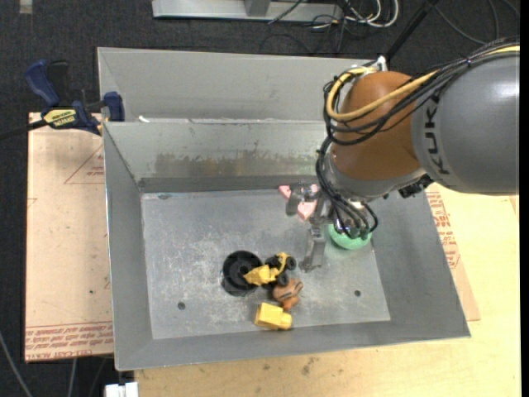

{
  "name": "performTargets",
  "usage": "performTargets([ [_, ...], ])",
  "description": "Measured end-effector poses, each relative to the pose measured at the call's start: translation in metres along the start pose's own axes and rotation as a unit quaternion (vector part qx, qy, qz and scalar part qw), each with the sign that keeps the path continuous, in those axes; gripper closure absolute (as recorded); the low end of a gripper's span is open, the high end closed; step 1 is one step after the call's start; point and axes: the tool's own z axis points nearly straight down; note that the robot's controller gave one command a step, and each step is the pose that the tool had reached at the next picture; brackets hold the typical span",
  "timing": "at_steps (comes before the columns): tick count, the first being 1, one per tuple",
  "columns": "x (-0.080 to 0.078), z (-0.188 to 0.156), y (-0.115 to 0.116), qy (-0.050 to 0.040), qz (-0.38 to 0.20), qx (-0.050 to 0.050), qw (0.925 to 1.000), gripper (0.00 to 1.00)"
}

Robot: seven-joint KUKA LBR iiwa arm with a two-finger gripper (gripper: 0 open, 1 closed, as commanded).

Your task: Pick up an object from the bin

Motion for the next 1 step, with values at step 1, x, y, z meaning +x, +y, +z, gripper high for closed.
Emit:
performTargets([
  [1,0.0068,0.0371,0.0217,0.0056,0.029,-0.001,0.9996,0.00],
])
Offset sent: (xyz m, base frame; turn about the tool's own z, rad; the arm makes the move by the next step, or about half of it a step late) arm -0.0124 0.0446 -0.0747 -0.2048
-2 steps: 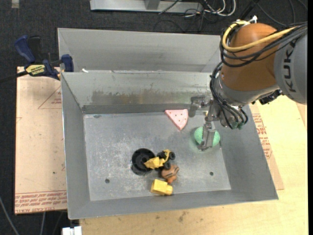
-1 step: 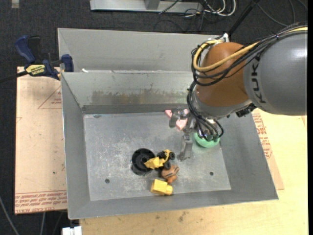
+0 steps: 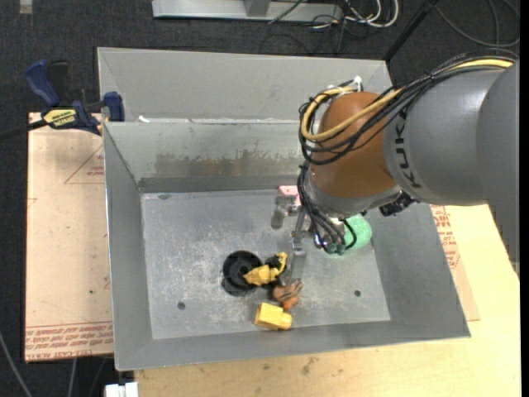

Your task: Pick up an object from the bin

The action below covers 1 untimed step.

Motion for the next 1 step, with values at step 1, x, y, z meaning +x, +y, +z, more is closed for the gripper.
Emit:
performTargets([
  [1,0.0030,0.0205,0.0127,-0.0028,-0.083,0.001,0.9965,0.00],
])
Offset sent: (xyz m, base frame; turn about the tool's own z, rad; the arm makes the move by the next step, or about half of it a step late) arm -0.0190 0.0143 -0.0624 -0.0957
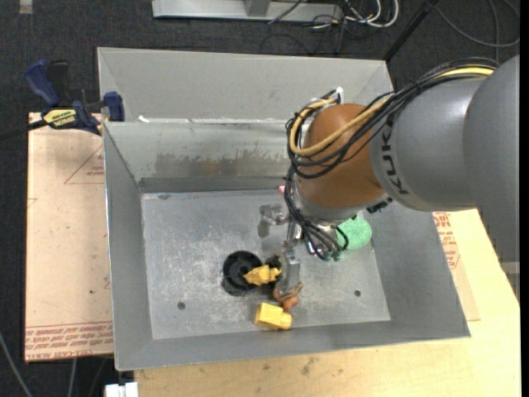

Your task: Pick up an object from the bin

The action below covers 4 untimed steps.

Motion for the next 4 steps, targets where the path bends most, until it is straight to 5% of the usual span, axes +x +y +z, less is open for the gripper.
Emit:
performTargets([
  [1,0.007,0.020,0.002,0.0003,-0.031,-0.001,0.9995,0.00],
  [2,0.007,0.042,0.015,-0.0003,-0.037,0.000,0.9993,1.00],
  [3,0.007,0.042,0.015,-0.0003,-0.037,0.000,0.9993,1.00],
  [4,0.012,-0.065,0.018,-0.0008,-0.059,0.000,0.9982,1.00],
])
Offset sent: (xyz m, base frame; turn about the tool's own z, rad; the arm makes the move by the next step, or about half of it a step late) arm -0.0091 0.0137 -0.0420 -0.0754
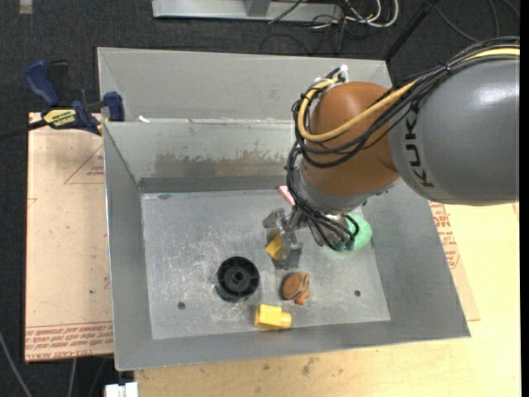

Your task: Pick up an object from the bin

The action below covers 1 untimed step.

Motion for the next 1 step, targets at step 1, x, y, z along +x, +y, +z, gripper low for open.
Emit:
performTargets([
  [1,0.0000,0.0000,0.0000,0.0000,0.000,0.000,1.0000,1.00],
])
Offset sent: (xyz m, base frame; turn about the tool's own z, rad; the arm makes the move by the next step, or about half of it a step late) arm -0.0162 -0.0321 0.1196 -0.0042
